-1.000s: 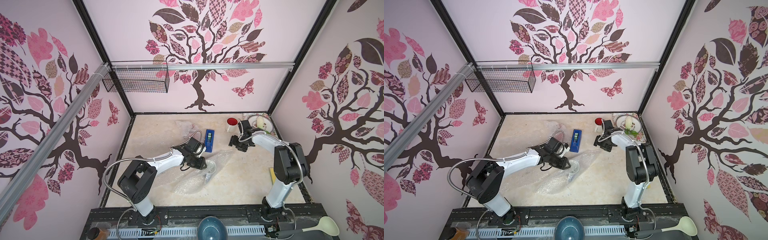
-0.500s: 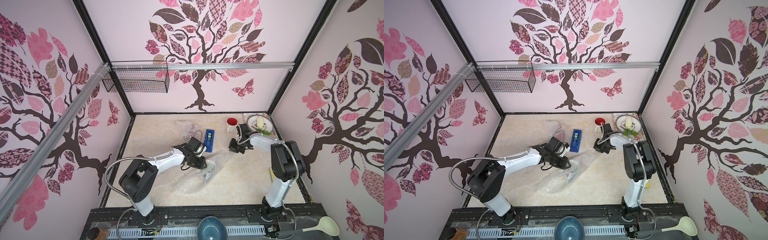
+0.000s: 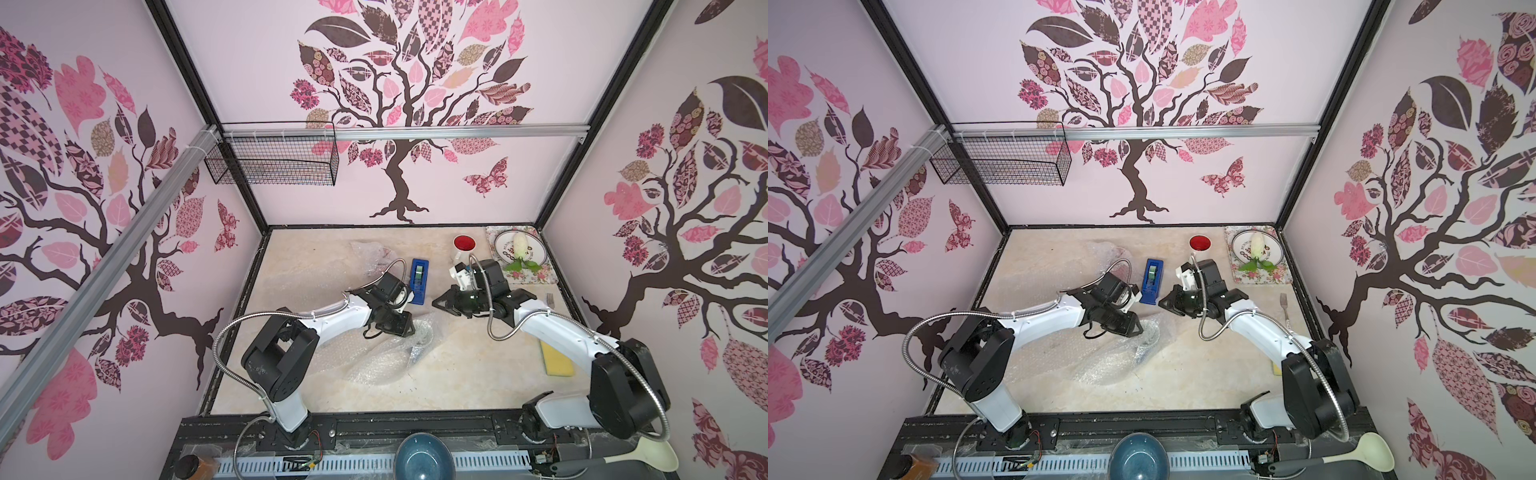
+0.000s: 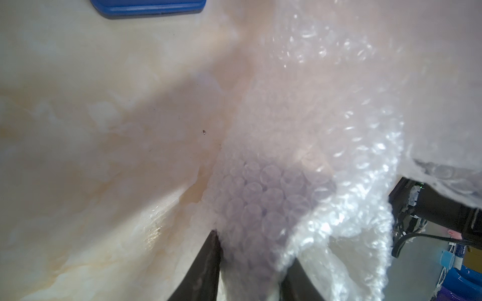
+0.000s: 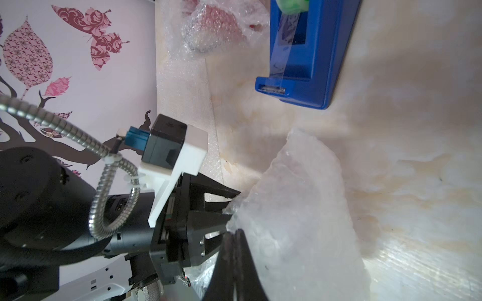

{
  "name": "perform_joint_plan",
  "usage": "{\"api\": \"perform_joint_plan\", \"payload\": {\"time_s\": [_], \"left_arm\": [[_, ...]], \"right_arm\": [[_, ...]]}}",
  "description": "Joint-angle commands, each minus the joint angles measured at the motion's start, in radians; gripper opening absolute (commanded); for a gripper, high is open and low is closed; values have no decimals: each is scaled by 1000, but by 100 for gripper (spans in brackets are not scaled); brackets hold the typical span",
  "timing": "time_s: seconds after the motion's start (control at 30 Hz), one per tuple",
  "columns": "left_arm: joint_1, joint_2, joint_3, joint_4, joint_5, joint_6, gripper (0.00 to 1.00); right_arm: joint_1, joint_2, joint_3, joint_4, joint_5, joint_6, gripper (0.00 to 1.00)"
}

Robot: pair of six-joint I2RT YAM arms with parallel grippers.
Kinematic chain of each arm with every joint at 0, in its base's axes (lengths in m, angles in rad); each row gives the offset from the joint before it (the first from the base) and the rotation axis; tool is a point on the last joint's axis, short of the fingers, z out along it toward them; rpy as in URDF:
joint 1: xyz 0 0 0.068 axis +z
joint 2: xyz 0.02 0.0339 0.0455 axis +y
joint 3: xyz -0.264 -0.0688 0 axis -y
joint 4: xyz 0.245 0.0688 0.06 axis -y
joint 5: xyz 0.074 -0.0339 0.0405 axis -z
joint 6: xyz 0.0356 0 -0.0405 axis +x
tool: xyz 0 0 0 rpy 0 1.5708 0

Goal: Wrap mugs in bubble wrap
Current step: Wrap the mug in bubble wrap.

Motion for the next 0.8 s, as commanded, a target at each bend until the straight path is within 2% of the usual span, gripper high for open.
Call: {"api": "perform_joint_plan", "payload": {"time_s": [0.0, 0.1, 0.27, 0.5, 0.77], "left_arm": [[-4, 22, 44, 10, 10, 0, 33], [-4, 26, 46, 14, 16, 0, 33], [-4, 32, 55, 19, 31, -8, 33], [-2, 8, 54, 46, 61, -44, 33], [25, -81, 23, 143, 108, -166, 34]], "right_arm": [[-6, -37, -17, 65, -66, 34, 0], [52, 6, 1, 54, -124, 10, 0], [159, 35, -20, 90, -131, -1, 0], [168, 67, -112, 55, -132, -80, 0], [174, 116, -105, 13, -116, -143, 0]]}}
